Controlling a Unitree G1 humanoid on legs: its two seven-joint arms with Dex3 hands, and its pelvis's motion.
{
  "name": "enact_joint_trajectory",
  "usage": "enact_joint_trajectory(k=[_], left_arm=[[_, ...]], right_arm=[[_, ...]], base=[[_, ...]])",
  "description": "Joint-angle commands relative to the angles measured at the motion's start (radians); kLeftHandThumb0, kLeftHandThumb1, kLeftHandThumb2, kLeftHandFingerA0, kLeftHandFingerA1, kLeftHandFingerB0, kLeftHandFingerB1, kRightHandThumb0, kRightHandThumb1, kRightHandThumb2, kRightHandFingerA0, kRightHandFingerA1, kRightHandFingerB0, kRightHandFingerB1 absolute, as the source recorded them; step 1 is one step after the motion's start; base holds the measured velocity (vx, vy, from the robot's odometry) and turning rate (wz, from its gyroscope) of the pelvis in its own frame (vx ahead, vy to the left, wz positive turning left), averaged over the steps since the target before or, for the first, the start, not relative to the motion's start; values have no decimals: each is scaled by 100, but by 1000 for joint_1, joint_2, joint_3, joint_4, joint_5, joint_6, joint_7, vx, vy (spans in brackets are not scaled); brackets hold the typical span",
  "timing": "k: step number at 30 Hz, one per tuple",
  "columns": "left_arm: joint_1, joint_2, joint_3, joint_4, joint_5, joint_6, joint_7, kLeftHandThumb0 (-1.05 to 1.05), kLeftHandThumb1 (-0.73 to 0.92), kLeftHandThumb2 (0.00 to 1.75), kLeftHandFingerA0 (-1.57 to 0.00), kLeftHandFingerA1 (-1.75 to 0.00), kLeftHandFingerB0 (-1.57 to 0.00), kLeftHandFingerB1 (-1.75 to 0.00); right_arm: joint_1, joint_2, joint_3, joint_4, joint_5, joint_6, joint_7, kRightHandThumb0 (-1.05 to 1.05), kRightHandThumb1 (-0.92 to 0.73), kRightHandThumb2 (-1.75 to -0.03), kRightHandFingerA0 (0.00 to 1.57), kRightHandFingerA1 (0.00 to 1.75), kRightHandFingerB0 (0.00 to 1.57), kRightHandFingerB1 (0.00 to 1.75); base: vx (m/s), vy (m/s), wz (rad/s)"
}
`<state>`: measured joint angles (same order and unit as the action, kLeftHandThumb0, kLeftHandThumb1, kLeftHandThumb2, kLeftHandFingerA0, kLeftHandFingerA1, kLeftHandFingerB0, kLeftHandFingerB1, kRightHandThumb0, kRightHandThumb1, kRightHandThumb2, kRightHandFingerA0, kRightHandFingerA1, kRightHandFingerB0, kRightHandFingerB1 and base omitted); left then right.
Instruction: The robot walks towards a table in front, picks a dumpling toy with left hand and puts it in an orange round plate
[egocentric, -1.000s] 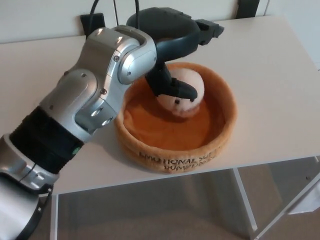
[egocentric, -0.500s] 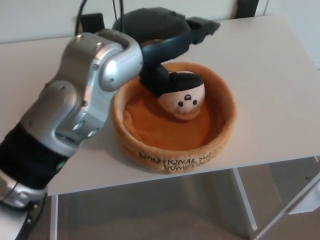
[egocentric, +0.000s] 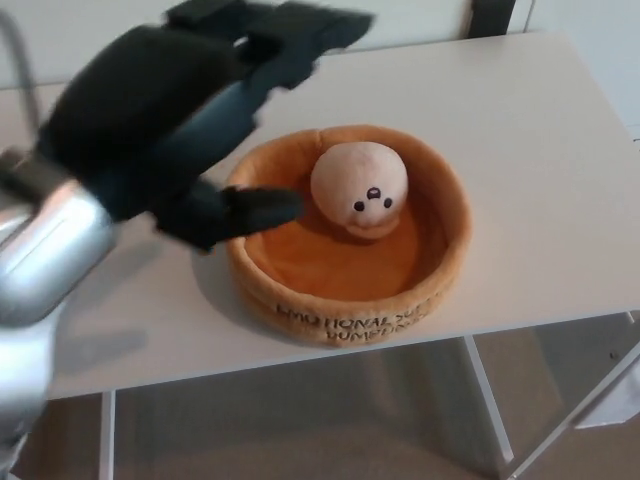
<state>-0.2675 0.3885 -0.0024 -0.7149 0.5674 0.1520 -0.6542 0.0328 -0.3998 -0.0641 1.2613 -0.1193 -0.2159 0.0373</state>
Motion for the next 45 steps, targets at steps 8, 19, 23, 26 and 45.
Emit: enact_joint_trajectory(k=[8,19,23,26,45], left_arm=[[1093,36,575,-89,-466,-631,-182,-88,58,68,-37,-40,-26,-34],[1399,131,520,281,-88,-598,-14,-71,53,88,-58,-56,-38,-46],[1408,156,469,382,54,-530,113,-74,59,66,-86,-69,-47,-38],[1373,211,405,476,118,-490,166,-66,64,60,-85,-61,-56,-37],[499,128,-67,1660,149,-218,247,-39,59,58,-56,-47,-31,-32]], right_arm=[[86,-15,16,29,-13,3,-9,-36,-53,-56,82,60,52,43],[101,-8,5,46,-1,17,-18,-34,-52,-56,86,59,51,40],[108,-8,7,33,0,10,-13,-35,-53,-57,84,61,51,42],[113,-5,11,25,-1,10,-6,-37,-54,-56,83,58,51,41],[109,13,4,47,6,13,-13,-36,-51,-56,86,63,50,42]], base=[[0,0,0],[0,0,0],[0,0,0],[0,0,0],[0,0,0]])
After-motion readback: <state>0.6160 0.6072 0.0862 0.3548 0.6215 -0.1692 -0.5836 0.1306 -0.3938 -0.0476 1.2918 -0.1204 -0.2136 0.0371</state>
